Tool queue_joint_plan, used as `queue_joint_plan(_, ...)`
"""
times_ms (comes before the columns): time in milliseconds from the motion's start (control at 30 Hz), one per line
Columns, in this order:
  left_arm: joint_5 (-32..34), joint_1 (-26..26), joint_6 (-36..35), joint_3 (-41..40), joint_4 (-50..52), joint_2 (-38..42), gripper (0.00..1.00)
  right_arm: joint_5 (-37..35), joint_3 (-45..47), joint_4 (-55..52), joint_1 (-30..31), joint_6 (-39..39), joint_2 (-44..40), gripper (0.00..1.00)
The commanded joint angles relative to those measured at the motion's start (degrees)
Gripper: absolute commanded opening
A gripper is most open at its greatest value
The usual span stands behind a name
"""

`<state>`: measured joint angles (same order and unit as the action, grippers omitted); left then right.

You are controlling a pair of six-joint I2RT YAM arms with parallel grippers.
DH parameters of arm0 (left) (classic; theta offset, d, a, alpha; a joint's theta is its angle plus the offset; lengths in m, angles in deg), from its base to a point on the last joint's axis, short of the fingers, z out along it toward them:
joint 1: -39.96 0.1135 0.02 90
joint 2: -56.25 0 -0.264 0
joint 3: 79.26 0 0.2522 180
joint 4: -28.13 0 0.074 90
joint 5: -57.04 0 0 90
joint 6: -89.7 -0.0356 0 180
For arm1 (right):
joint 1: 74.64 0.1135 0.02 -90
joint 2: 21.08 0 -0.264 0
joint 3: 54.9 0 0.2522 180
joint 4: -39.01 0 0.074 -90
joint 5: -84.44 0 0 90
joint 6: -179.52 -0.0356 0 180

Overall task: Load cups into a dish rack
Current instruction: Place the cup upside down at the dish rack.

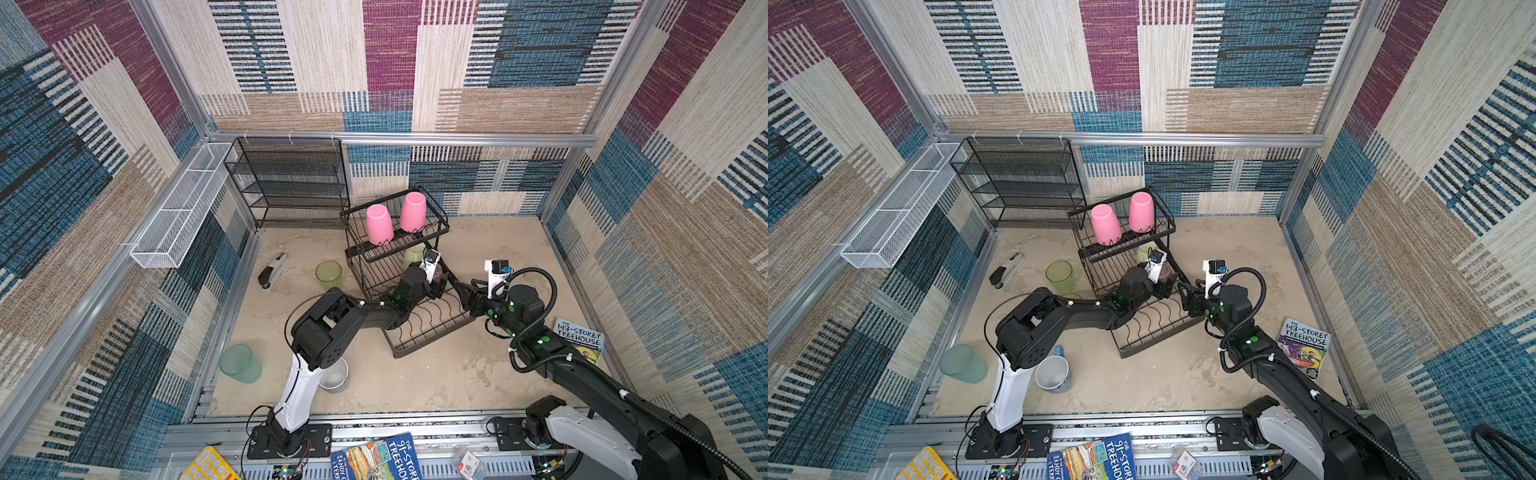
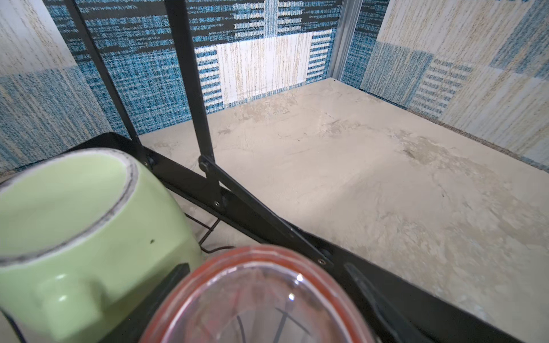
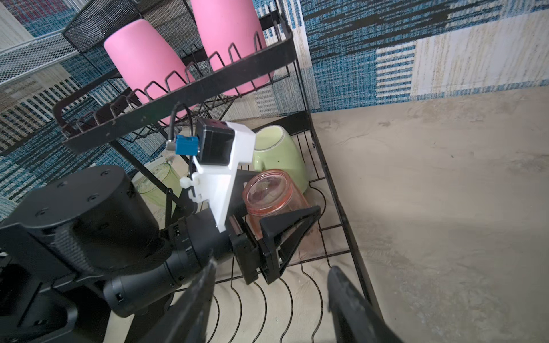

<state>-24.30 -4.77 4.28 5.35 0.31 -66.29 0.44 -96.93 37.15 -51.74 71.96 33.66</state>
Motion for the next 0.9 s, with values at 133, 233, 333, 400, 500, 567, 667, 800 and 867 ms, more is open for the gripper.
queue_joint_plan(133, -0.56, 0.50, 1.75, 3.29, 4.35, -0.67, 0.52, -0.40, 0.60, 2.75, -0.04, 0.78, -1.35, 0.62)
queue_joint_plan(233, -0.83, 0.61, 1.84, 4.79, 5.90, -1.07, 0.55, -0.46, 0.66, 2.86, -0.04, 0.95, -1.15, 0.63)
queue_joint_plan(333, -0.86, 0.70, 1.62, 6.03, 9.76, -1.36, 0.57, -0.70, 0.84, 2.72, -0.04, 0.95, -1.31, 0.63)
queue_joint_plan(400, -0.83, 0.70, 1.50, 6.57, 10.64, -1.39, 0.57, -0.88, 0.90, 2.60, -0.01, 1.19, -1.52, 0.63)
queue_joint_plan(500, -0.98, 0.74, 1.40, 7.12, 12.05, -1.43, 0.57, -1.30, 0.94, 2.26, -0.04, 1.38, -1.85, 0.63)
queue_joint_plan(567, -0.93, 0.70, 1.44, 7.86, 13.59, -1.48, 0.58, -1.45, 1.15, 2.21, 0.00, 1.44, -2.22, 0.63)
queue_joint_plan(667, -1.10, 0.70, 1.40, 8.19, 13.83, -1.62, 0.62, -1.78, 1.20, 1.99, -0.08, 1.58, -2.83, 0.63)
queue_joint_plan(800, -1.66, 0.70, 1.22, 8.82, 14.66, -1.83, 0.68, -2.10, 1.29, 1.81, -0.07, 1.82, -3.24, 0.63)
queue_joint_plan(867, -1.72, 0.70, 1.22, 9.04, 15.02, -1.98, 0.72, -2.20, 1.33, 1.77, -0.04, 1.77, -3.54, 0.64)
